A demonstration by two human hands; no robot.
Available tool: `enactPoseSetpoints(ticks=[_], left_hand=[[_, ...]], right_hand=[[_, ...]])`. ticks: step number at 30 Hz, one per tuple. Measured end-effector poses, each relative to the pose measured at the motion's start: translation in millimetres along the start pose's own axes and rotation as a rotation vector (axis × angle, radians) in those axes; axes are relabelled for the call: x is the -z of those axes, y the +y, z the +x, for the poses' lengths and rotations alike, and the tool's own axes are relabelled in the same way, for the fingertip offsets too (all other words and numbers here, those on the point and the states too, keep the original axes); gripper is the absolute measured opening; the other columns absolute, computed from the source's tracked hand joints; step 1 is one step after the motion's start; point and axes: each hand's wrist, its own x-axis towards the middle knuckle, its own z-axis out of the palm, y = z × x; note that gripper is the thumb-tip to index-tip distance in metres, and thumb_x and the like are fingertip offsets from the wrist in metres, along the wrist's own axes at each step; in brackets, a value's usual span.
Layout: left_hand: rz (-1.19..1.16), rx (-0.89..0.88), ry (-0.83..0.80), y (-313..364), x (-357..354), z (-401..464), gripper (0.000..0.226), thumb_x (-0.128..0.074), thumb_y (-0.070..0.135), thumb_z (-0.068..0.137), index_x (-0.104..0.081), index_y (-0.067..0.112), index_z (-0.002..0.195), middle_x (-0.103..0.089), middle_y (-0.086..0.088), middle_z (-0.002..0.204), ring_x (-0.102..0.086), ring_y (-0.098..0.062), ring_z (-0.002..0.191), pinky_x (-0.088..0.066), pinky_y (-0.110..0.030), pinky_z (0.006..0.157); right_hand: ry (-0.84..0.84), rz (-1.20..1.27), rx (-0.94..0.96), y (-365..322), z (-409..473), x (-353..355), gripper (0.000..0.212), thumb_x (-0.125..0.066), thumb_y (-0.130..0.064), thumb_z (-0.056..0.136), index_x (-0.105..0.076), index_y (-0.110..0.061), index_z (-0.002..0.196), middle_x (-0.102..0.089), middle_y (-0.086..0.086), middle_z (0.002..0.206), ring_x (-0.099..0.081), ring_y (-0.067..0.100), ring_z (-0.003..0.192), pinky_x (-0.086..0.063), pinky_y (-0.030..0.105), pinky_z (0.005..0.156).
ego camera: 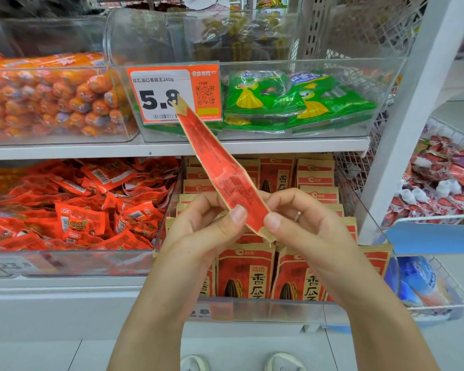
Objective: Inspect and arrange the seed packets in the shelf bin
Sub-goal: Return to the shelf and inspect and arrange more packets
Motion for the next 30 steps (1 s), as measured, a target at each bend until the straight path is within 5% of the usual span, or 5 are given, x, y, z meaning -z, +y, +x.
enactPoseSetpoints(ticks=[6,9,17,23,30], left_hand=[[-0.113,-0.025,0.025,6,-5,-1,0.063,-0.074,0.029,0.070,-0.054,0.011,0.127,-0.073,-0.010,0.110,-0.071,-0.022,0.096,-0.058,-0.037,0.080],[-0.089,-0.065,0.100,11,-9,-4,0.050,-0.064,0.038,0.076,-0.058,0.020,0.123,-0.074,-0.003,0.108,-0.073,-0.021,0.095,-0.060,-0.033,0.075],[-0.081,-0.024,0.120,16,-2,-1,0.023,-0.064,0.023,0.071,-0.079,0.039,0.079,-0.077,0.005,0.084,-0.074,-0.013,0.072,-0.057,-0.028,0.052],[-0.038,0.070,-0.101,9,0,-6,0.045,-0.057,0.027,0.079,-0.067,0.023,0.123,-0.075,-0.004,0.106,-0.072,-0.017,0.089,-0.057,-0.024,0.065],[0.058,0.069,-0.127,7,-5,-3,0.052,-0.057,0.030,0.078,-0.059,0.027,0.130,-0.075,-0.001,0.105,-0.072,-0.014,0.094,-0.054,-0.019,0.071]], right_hand=[[0.020,-0.069,0.030,3,1,3,0.026,-0.079,-0.038,0.058,-0.069,-0.038,0.081,-0.065,-0.010,0.129,-0.060,0.003,0.119,-0.055,0.029,0.090],[0.051,-0.241,0.062,5,1,1,0.035,-0.080,-0.044,0.055,-0.067,-0.044,0.087,-0.060,-0.018,0.130,-0.060,0.002,0.116,-0.049,0.032,0.098],[0.236,-0.137,0.049,-2,2,3,0.048,-0.075,-0.044,0.070,-0.062,-0.034,0.115,-0.070,-0.019,0.112,-0.067,0.001,0.100,-0.053,0.015,0.072],[0.284,0.096,-0.045,-5,2,-6,0.025,-0.063,-0.039,0.077,-0.073,-0.025,0.095,-0.077,-0.003,0.085,-0.072,0.008,0.071,-0.055,0.019,0.059],[0.401,0.107,-0.006,-6,3,-2,0.025,-0.055,-0.042,0.078,-0.076,-0.031,0.071,-0.070,-0.002,0.064,-0.065,0.006,0.056,-0.050,0.016,0.050]])
